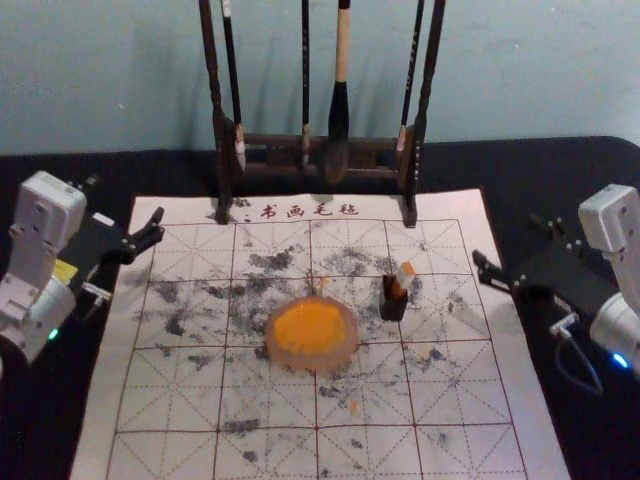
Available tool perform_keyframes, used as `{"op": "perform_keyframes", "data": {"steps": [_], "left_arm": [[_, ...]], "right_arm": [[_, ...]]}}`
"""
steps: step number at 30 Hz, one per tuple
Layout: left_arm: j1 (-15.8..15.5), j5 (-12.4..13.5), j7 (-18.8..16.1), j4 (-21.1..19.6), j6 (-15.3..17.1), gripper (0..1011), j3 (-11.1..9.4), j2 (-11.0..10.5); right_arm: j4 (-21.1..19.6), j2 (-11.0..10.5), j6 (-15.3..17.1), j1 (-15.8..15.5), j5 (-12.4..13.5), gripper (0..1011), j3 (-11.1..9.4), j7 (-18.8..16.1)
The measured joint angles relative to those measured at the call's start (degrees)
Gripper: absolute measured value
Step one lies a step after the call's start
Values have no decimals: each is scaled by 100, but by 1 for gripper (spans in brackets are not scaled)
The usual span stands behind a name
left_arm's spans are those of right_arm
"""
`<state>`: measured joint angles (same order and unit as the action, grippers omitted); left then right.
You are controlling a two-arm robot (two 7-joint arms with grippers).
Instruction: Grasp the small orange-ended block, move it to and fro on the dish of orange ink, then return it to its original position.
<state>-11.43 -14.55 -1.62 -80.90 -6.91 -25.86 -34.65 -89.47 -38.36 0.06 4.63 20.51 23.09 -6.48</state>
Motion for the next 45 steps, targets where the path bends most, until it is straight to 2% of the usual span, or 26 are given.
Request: {"op": "perform_keyframes", "data": {"steps": [7,12,16,20,21,29,33,40,45], "left_arm": [[0,0,0,0,0,1001,0,0],[0,0,0,0,0,1001,0,0],[0,0,0,0,0,1001,0,0],[0,0,0,0,0,1001,0,0],[0,0,0,0,0,1001,0,0],[0,0,0,0,0,1001,0,0],[0,0,0,0,0,1001,0,0],[0,0,0,0,0,1001,0,0],[0,0,0,0,0,1001,0,0]], "right_arm": [[-636,-214,413,-481,523,1003,-198,-521],[-863,-214,538,-630,676,1002,-230,-743],[-958,-117,727,-641,723,1003,-202,-828],[-1023,52,1088,-540,777,1003,-181,-835],[-1023,52,1088,-540,777,1003,-181,-835],[-1009,402,1957,-57,744,1003,-79,-792],[-916,553,2240,125,695,1003,-31,-762],[-745,810,2645,333,669,1003,1,-726],[-671,916,2741,392,616,1002,9,-731]]}}
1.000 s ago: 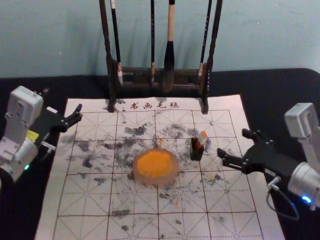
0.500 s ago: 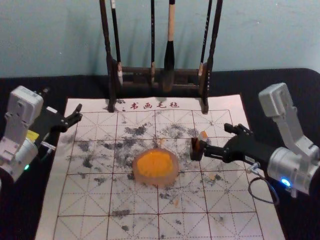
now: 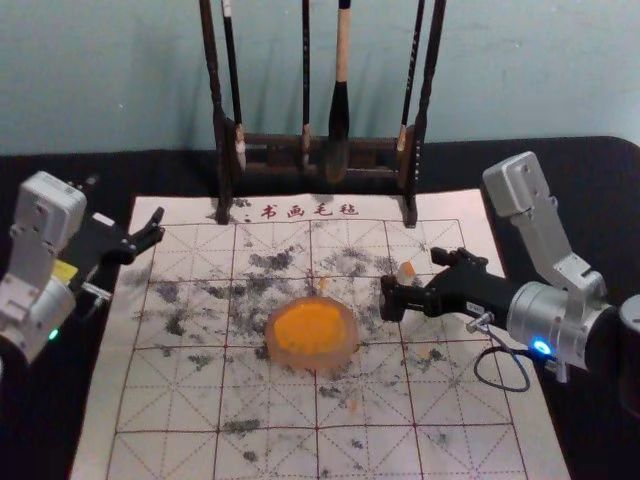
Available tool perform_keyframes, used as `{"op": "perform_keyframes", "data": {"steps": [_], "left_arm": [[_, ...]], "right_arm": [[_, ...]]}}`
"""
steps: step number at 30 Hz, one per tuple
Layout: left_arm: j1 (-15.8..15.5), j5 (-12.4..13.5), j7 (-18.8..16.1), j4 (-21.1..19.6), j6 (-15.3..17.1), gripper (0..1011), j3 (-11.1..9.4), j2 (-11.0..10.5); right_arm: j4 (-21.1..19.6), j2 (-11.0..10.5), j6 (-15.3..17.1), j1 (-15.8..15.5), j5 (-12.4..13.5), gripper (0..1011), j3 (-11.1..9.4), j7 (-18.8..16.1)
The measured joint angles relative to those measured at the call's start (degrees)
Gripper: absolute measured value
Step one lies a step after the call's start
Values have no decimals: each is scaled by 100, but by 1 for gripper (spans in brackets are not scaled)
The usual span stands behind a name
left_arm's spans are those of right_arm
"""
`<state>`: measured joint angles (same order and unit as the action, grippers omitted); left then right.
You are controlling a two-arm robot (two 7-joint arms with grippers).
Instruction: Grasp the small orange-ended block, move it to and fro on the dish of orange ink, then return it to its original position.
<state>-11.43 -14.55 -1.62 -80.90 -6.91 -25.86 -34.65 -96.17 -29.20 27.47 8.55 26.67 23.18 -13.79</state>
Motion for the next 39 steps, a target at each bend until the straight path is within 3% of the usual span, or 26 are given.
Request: {"op": "perform_keyframes", "data": {"steps": [9,21,27,39], "left_arm": [[0,0,0,0,0,1001,0,0],[0,0,0,0,0,1001,0,0],[0,0,0,0,0,1001,0,0],[0,0,0,0,0,1001,0,0]], "right_arm": [[40,100,25,19,-132,1003,-13,-72],[35,88,25,15,-125,1003,-17,-67],[32,86,25,15,-120,886,-17,-67],[26,81,22,15,-108,504,-17,-58]]}}
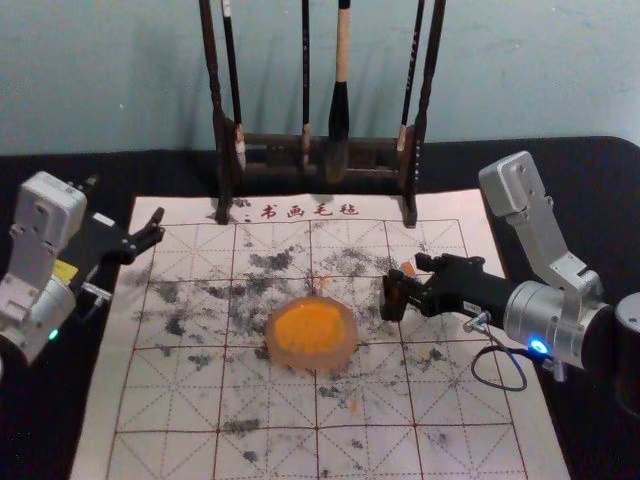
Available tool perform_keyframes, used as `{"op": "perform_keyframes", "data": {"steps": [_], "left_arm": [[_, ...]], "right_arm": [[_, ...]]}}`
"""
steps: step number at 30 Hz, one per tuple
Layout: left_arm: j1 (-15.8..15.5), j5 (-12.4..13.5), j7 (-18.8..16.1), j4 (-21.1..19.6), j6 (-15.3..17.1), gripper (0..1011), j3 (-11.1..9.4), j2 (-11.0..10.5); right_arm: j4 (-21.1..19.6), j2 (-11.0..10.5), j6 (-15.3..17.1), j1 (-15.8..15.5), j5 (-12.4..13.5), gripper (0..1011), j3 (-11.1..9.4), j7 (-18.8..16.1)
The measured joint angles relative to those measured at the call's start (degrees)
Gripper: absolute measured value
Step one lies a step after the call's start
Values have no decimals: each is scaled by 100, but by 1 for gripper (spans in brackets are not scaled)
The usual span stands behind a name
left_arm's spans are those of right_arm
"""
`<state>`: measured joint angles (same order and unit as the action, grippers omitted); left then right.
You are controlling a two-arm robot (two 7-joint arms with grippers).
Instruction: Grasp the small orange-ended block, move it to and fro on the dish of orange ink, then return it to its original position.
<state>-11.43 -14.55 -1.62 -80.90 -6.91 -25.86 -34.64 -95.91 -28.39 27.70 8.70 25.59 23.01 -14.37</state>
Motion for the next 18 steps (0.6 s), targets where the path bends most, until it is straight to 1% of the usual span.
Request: {"op": "perform_keyframes", "data": {"steps": [4,5,6,7,8,11,12,14,18], "left_arm": [[0,0,0,0,0,1001,0,0],[0,1,0,0,0,1001,0,0],[0,0,0,0,0,1001,0,0],[0,0,0,0,0,1001,0,0],[0,0,0,0,0,1001,0,0],[0,0,0,0,0,1001,0,0],[0,0,0,0,0,1001,0,0],[0,0,0,0,0,1001,0,0],[0,0,0,0,0,1001,0,0]], "right_arm": [[0,-1,-1,0,3,385,0,1],[0,-2,-2,0,4,343,0,1],[0,-2,-2,0,4,280,0,1],[0,-1,-2,0,5,280,0,1],[0,-2,-2,0,5,241,0,1],[0,-2,-3,0,5,187,0,1],[0,-1,-4,0,5,136,0,1],[0,-2,-4,0,5,103,0,1],[0,-2,-5,0,5,99,0,1]]}}
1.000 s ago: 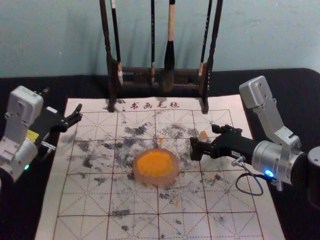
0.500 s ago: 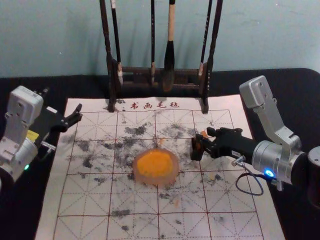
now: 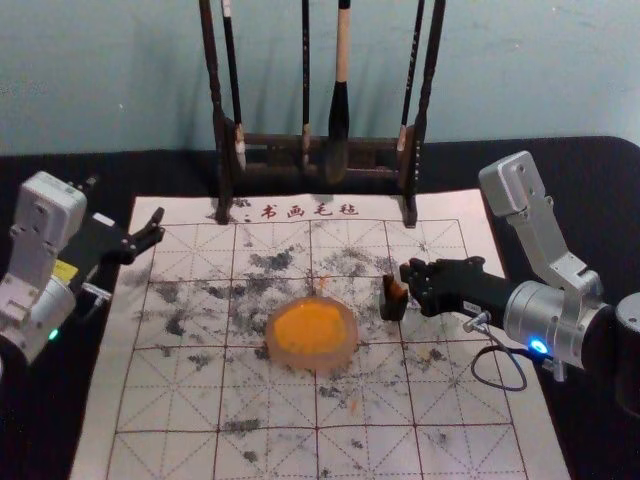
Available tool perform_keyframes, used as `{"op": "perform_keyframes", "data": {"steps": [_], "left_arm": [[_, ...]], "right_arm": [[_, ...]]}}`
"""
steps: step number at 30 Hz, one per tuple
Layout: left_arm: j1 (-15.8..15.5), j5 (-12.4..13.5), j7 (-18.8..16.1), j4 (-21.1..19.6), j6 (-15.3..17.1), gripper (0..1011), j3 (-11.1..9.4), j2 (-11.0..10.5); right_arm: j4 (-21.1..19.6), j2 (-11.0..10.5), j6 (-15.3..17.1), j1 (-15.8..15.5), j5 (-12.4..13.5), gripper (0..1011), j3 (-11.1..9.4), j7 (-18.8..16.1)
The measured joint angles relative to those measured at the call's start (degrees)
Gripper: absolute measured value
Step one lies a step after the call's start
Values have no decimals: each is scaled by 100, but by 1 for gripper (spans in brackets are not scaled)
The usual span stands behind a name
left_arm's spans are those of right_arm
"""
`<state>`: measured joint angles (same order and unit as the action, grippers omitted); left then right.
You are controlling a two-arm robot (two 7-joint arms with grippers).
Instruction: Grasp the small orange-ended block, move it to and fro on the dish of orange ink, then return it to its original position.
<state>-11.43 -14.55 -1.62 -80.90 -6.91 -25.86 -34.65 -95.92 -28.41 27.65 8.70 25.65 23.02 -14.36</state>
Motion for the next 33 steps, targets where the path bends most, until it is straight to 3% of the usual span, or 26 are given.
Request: {"op": "perform_keyframes", "data": {"steps": [12,26,33], "left_arm": [[0,0,0,0,0,1001,0,0],[0,0,0,0,0,1001,0,0],[0,0,0,0,0,1001,0,0]], "right_arm": [[-14,8,-38,-29,-29,99,-34,-37],[-582,-86,-82,-254,-61,99,-403,-96],[-795,-278,-340,-262,161,99,-547,-458]]}}
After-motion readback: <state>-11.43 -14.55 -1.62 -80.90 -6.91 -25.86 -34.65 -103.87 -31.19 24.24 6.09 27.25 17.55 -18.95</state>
